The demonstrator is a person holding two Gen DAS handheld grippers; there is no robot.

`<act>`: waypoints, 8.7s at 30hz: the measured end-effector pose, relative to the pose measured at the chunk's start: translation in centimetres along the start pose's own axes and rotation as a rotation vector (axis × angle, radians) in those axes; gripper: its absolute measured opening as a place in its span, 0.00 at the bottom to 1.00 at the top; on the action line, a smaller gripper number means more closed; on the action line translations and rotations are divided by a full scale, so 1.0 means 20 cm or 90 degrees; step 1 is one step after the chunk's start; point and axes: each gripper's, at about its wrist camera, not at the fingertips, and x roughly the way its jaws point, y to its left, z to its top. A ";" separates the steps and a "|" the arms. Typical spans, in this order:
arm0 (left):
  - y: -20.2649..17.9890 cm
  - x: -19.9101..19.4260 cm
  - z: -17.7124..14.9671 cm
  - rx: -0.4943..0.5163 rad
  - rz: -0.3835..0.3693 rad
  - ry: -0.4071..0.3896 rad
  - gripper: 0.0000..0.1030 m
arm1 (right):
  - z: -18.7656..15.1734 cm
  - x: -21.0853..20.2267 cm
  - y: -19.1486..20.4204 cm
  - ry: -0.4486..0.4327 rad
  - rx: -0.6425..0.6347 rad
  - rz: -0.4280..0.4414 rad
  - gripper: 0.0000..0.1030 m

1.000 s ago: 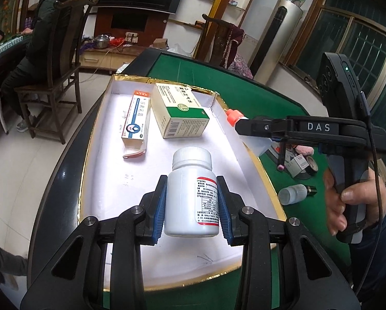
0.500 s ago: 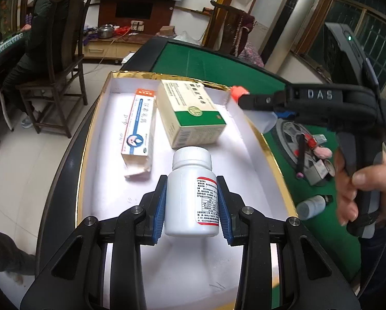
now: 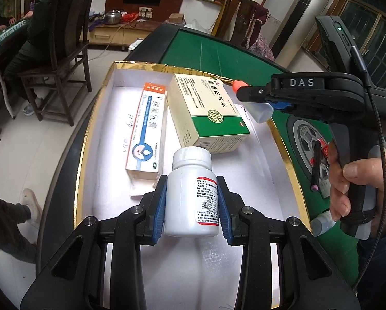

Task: Organize objects
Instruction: 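Lower both bottles into the white lid and open both tools, then grasp the white bottle with the left tool while the right tool grasps the black tube, then carry the white bottle and black tube over the white lid, then lower the bottle and black tube into the lid and open both tools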

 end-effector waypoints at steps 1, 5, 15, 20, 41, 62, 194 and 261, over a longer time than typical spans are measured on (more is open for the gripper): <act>0.00 0.02 0.00 0.000 0.002 0.007 0.34 | 0.00 0.01 -0.01 0.003 0.002 -0.004 0.26; 0.01 0.06 0.02 0.005 0.010 0.019 0.34 | 0.02 0.04 -0.03 0.007 0.001 -0.014 0.26; 0.01 0.12 0.03 0.002 0.012 0.046 0.34 | 0.05 0.13 -0.05 0.025 -0.002 -0.024 0.26; 0.02 0.13 0.03 -0.002 0.017 0.050 0.34 | 0.05 0.15 -0.05 0.029 -0.003 -0.026 0.26; 0.09 -0.02 0.03 -0.047 -0.016 0.011 0.36 | -0.07 -0.06 -0.06 0.004 0.012 0.027 0.27; -0.18 -0.25 -0.25 -0.029 -0.042 -0.056 0.36 | -0.59 -0.37 -0.12 0.005 0.025 0.166 0.37; -0.77 -0.12 -0.34 0.104 0.083 -0.233 0.32 | -1.00 -0.73 -0.35 -0.164 -0.100 0.099 0.16; -0.01 -0.10 -0.36 -0.093 0.206 -0.177 0.32 | -1.00 -0.19 0.38 -0.038 -0.198 0.175 0.17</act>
